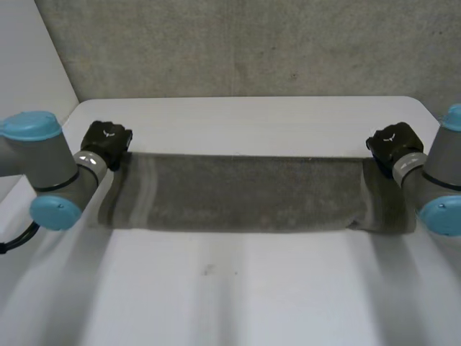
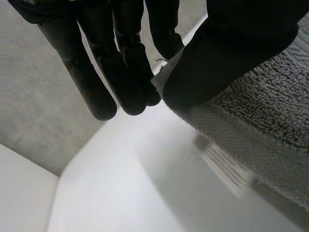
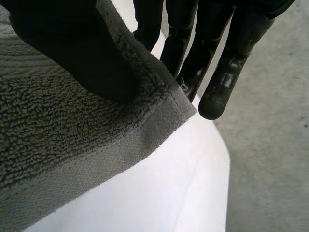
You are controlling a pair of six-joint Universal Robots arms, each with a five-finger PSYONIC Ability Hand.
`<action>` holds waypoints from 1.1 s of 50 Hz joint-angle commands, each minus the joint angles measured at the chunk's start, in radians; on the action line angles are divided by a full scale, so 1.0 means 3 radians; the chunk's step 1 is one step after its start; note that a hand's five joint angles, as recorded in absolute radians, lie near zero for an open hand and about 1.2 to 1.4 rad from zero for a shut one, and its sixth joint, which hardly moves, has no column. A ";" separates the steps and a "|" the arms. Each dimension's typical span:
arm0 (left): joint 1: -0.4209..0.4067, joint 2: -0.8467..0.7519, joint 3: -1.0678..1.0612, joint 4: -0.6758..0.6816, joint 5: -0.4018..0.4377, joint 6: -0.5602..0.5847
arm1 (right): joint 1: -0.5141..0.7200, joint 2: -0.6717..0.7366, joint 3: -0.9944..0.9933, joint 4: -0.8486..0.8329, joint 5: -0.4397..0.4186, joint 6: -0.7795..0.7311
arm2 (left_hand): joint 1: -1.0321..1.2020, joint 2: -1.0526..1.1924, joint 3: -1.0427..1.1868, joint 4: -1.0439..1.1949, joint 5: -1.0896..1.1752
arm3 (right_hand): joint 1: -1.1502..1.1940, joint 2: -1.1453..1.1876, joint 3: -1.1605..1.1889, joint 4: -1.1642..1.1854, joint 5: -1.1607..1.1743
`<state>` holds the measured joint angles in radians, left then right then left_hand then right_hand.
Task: Fold the towel.
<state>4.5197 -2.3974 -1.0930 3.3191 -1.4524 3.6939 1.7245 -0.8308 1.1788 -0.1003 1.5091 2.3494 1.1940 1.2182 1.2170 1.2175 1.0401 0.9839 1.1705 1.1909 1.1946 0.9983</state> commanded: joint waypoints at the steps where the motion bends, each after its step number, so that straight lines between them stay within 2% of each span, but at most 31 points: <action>1: -0.0063 -0.0169 0.0172 0.0375 0.0009 0.0005 | 0.0086 0.0197 -0.0181 -0.0198 0.0083 0.0002 | 0.0674 0.0594 0.0598 0.0596 0.0605 | 0.0595 -0.0027 -0.0095 -0.0107 -0.0035; 2: -0.0094 -0.0179 0.0146 0.0446 0.0029 0.0010 | 0.0101 0.0213 -0.0212 -0.0198 0.0124 0.0002 | 0.0674 0.0594 0.0598 0.0596 0.0605 | -0.1585 -0.2207 -0.2275 -0.2287 -0.2215; 3: -0.0094 -0.0180 0.0146 0.0446 0.0030 0.0010 | 0.0127 0.0213 -0.0217 -0.0203 0.0195 0.0002 | 0.0674 0.0594 0.0598 0.0596 0.0605 | -0.2698 -0.3320 -0.3388 -0.3400 -0.3328; 4: -0.0129 -0.0185 0.0105 0.0492 0.0060 0.0030 | 0.0127 0.0213 -0.0217 -0.0203 0.0196 0.0002 | -0.2270 -0.2350 -0.2346 -0.2348 -0.2339 | -0.2698 -0.3320 -0.3388 -0.3400 -0.3328; 5: -0.0170 -0.0180 0.0059 0.0507 0.0065 0.0041 | 0.0147 0.0192 -0.0217 -0.0198 0.0277 0.0023 | -0.3297 -0.3378 -0.3374 -0.3375 -0.3366 | -0.2698 -0.3320 -0.3388 -0.3400 -0.3328; 8: -0.0237 -0.0114 -0.0099 0.0538 0.0066 0.0056 | 0.0157 -0.0021 -0.0116 -0.0167 0.0390 0.0190 | -0.3398 -0.3479 -0.3475 -0.3476 -0.3467 | -0.2698 -0.3320 -0.3388 -0.3400 -0.3328; 11: -0.0263 -0.0026 -0.0186 0.0543 0.0040 0.0082 | 0.0147 -0.0155 -0.0033 -0.0136 0.0385 0.0304 | -0.3398 -0.3479 -0.3475 -0.3476 -0.3467 | -0.2698 -0.3320 -0.3388 -0.3400 -0.3328; 13: -0.0273 0.0187 -0.0354 0.0503 0.0025 0.0071 | 0.0117 -0.0486 0.0293 -0.0045 0.0319 0.0533 | -0.3398 -0.3479 -0.3475 -0.3476 -0.3467 | -0.2698 -0.3320 -0.3388 -0.3400 -0.3328; 14: -0.0273 0.0189 -0.0355 0.0503 0.0024 0.0071 | 0.0117 -0.0488 0.0294 -0.0044 0.0318 0.0534 | -0.3398 -0.3479 -0.3475 -0.3476 -0.3467 | -0.2698 -0.3320 -0.3388 -0.3400 -0.3328; 18: -0.0273 0.0469 -0.0686 0.0477 0.0024 0.0051 | 0.0086 -0.0830 0.0712 0.0297 0.0048 0.0651 | -0.3398 -0.3479 -0.3475 -0.3476 -0.3467 | -0.2698 -0.3320 -0.3388 -0.3400 -0.3328; 25: -0.0263 0.0847 -0.1085 0.0477 0.0030 -0.0005 | -0.0211 -0.0912 0.1112 0.0636 -0.0224 0.0703 | -0.3398 -0.3479 -0.3475 -0.3476 -0.3467 | -0.2683 -0.3305 -0.3373 -0.3386 -0.3313; 28: -0.0263 0.1001 -0.1214 0.0477 0.0035 -0.0112 | -0.0287 -0.0902 0.1266 0.0621 -0.0336 0.0713 | -0.3398 -0.3479 -0.3475 -0.3476 -0.3467 | -0.2214 -0.2836 -0.2904 -0.2916 -0.2843; 30: -0.0263 0.1042 -0.1245 0.0482 0.0035 -0.0189 | -0.0389 -0.0851 0.1332 0.0519 -0.0433 0.0713 | -0.3398 -0.3479 -0.3475 -0.3476 -0.3467 | -0.1582 -0.2204 -0.2272 -0.2284 -0.2211; 31: -0.0263 0.1068 -0.1265 0.0482 0.0040 -0.0275 | -0.0390 -0.0851 0.1332 0.0518 -0.0433 0.0713 | -0.3398 -0.3479 -0.3475 -0.3476 -0.3467 | -0.1578 -0.2199 -0.2268 -0.2280 -0.2207; 33: -0.0268 0.1078 -0.1276 0.0482 0.0035 -0.0358 | -0.0446 -0.0724 0.1347 0.0279 -0.0479 0.0713 | -0.3398 -0.3479 -0.3475 -0.3476 -0.3467 | -0.0459 -0.1081 -0.1149 -0.1161 -0.1089; 34: -0.0268 0.1083 -0.1281 0.0482 0.0035 -0.0429 | -0.0446 -0.0723 0.1347 0.0278 -0.0479 0.0713 | -0.3398 -0.3479 -0.3475 -0.3476 -0.3467 | -0.0452 -0.1074 -0.1142 -0.1154 -0.1082; 35: -0.0268 0.1083 -0.1281 0.0482 0.0035 -0.0430 | -0.0476 -0.0662 0.1347 0.0172 -0.0489 0.0708 | -0.3398 -0.3479 -0.3475 -0.3476 -0.3467 | 0.0139 -0.0483 -0.0551 -0.0563 -0.0491; 36: -0.0268 0.1083 -0.1281 0.0477 0.0030 -0.0465 | -0.0477 -0.0662 0.1347 0.0171 -0.0490 0.0708 | -0.3398 -0.3479 -0.3475 -0.3476 -0.3467 | 0.0145 -0.0477 -0.0545 -0.0558 -0.0485; 37: -0.0268 0.1083 -0.1281 0.0477 0.0030 -0.0466 | -0.0512 -0.0611 0.1342 0.0095 -0.0490 0.0662 | -0.3398 -0.3479 -0.3475 -0.3476 -0.3467 | 0.0532 -0.0089 -0.0158 -0.0170 -0.0097; 38: -0.0268 0.1083 -0.1286 0.0477 0.0030 -0.0471 | -0.0548 -0.0575 0.1327 0.0023 -0.0444 0.0642 | -0.3398 -0.3479 -0.3475 -0.3476 -0.3467 | 0.1331 0.0709 0.0641 0.0628 0.0701; 47: -0.0253 0.1221 -0.1342 0.0482 0.0030 -0.0486 | -0.0742 -0.0718 0.1240 -0.0039 -0.0208 0.0478 | -0.3398 -0.3479 -0.3475 -0.3476 -0.3467 | 0.1374 0.0753 0.0684 0.0672 0.0745; 52: -0.0258 0.1359 -0.1398 0.0482 0.0035 -0.0491 | -0.0875 -0.0927 0.1148 -0.0029 -0.0030 -0.0017 | -0.3398 -0.3479 -0.3475 -0.3476 -0.3467 | 0.1374 0.0753 0.0684 0.0672 0.0745; 55: -0.0258 0.1436 -0.1424 0.0482 0.0035 -0.0491 | -0.0850 -0.0943 0.1051 -0.0049 -0.0019 -0.0125 | -0.3398 -0.3479 -0.3475 -0.3476 -0.3467 | 0.1374 0.0753 0.0684 0.0672 0.0745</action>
<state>4.4431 -2.0151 -1.5023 3.4637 -1.4426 3.5461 1.4830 -1.0698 1.5399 -0.1148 1.4684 2.4377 0.1789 0.1659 0.1668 0.1684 0.0301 0.9546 1.1756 1.1826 1.1906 0.9678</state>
